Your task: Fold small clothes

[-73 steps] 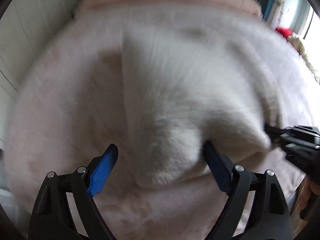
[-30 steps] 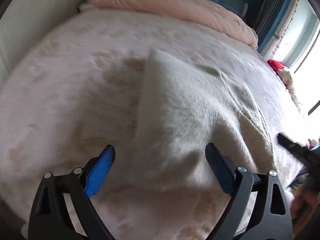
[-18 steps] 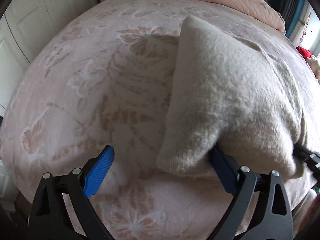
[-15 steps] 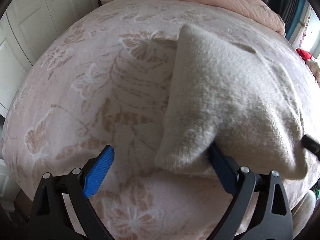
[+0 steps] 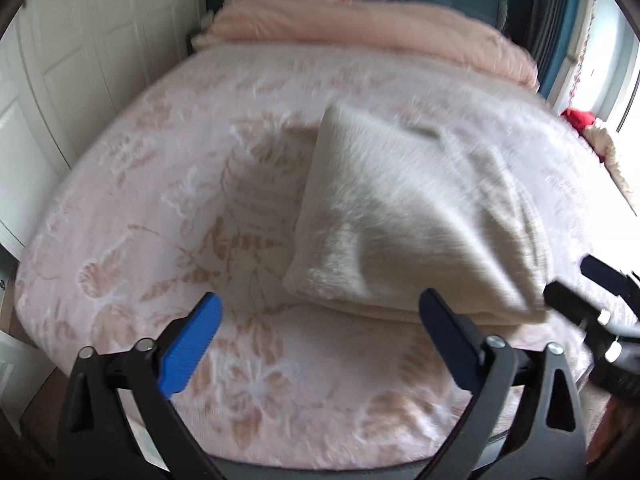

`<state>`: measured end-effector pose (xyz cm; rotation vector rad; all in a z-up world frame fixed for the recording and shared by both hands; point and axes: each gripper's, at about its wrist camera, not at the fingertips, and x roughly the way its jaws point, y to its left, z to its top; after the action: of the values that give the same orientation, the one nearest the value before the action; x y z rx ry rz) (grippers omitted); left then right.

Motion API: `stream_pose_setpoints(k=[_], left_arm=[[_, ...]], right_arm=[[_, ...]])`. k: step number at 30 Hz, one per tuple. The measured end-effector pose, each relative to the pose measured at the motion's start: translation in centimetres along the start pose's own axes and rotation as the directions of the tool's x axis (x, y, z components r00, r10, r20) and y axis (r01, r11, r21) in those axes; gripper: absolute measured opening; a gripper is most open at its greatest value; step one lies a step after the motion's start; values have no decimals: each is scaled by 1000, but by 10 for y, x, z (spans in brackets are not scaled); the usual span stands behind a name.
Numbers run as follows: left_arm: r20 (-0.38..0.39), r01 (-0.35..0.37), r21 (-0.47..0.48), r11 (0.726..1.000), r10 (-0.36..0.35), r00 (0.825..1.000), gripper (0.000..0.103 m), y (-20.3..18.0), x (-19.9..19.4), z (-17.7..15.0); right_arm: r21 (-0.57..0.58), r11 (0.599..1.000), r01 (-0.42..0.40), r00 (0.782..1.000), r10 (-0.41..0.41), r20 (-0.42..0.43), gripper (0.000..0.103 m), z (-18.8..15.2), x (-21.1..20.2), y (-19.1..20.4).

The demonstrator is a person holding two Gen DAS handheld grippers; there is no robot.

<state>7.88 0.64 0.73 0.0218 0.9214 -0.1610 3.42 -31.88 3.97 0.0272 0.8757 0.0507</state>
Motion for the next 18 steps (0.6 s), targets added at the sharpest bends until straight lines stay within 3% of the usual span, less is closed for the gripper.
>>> stream_pose_setpoints(k=[3,6,10,14,18], left_arm=[[73,-37,-2,999,37,997,98,-11,-26,-11],[78,-52,38,998,49,996,98,-26,-37,-21],[105,-81,75,994,73,992,98,-41,-48,-38],[38,-69,49,996,68,997,98,-42,-43,-50],[15,-113,40,993,112,994,98,-41,-40,-58]], right_arm=[[83,994,77,997,-78,13,88,-26,-14,-4],[122,978,168,985,-161,-68,88,-47,-9,-3],[116,981,156,986,-148,-72,88,-71,-17,2],[131,981,140,989,-133,-64,88,-80,-26,1],[192,973,130,989,-115,-88,88,-84,-26,1]])
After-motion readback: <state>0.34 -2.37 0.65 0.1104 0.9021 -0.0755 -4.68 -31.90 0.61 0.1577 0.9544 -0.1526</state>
